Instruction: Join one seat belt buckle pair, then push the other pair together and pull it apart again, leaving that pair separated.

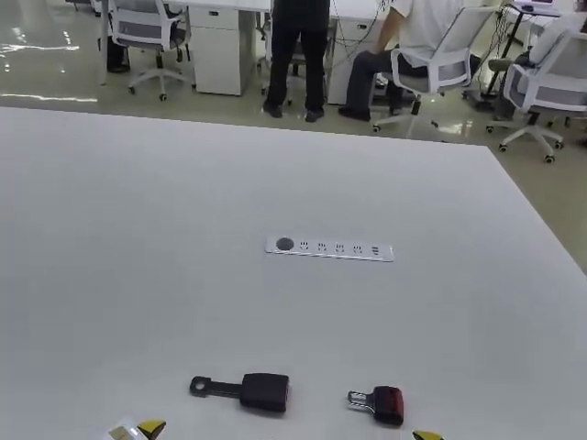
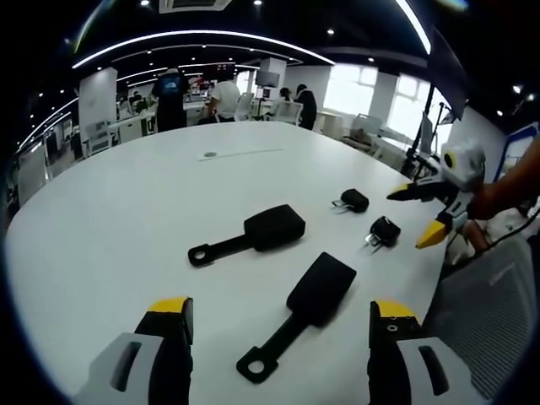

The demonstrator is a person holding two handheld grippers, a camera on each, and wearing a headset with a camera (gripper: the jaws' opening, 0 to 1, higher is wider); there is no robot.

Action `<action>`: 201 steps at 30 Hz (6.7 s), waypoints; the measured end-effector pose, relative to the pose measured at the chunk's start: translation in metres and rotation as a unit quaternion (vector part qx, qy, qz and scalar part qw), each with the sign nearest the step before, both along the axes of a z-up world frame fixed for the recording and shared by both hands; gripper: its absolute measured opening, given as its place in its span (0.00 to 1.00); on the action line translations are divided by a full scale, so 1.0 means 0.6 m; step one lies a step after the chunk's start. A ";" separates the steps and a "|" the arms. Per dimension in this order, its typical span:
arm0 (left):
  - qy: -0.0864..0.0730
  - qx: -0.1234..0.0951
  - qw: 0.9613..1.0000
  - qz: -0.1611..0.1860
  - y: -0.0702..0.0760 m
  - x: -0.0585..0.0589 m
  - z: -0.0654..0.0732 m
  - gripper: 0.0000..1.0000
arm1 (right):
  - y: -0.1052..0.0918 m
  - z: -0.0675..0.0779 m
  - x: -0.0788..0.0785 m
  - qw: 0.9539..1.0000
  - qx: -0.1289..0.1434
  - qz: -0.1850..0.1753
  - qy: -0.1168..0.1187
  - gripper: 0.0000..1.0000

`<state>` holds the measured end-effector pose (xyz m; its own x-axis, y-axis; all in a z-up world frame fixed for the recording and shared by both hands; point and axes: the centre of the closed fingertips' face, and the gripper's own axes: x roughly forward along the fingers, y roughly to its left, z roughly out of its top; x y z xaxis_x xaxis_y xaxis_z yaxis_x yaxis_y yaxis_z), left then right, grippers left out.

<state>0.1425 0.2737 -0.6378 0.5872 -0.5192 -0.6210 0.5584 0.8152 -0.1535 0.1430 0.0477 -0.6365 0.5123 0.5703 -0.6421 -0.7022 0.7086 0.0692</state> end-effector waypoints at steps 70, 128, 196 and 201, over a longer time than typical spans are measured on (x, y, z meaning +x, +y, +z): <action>0.005 0.127 0.911 -0.393 -0.097 -0.008 -0.087 0.34 | -0.015 -0.097 0.007 0.947 -0.145 0.278 0.068 0.36; 0.039 0.155 0.898 -0.410 -0.089 -0.008 -0.090 0.33 | 0.124 -0.090 0.002 0.950 -0.149 0.264 0.074 0.36; 0.030 0.147 0.890 -0.430 -0.095 -0.009 -0.084 0.33 | 0.185 -0.093 0.010 0.966 -0.077 0.248 0.009 0.34; 0.029 0.140 0.888 -0.437 -0.094 -0.008 -0.085 0.33 | 0.184 -0.091 0.012 0.962 -0.068 0.265 0.004 0.33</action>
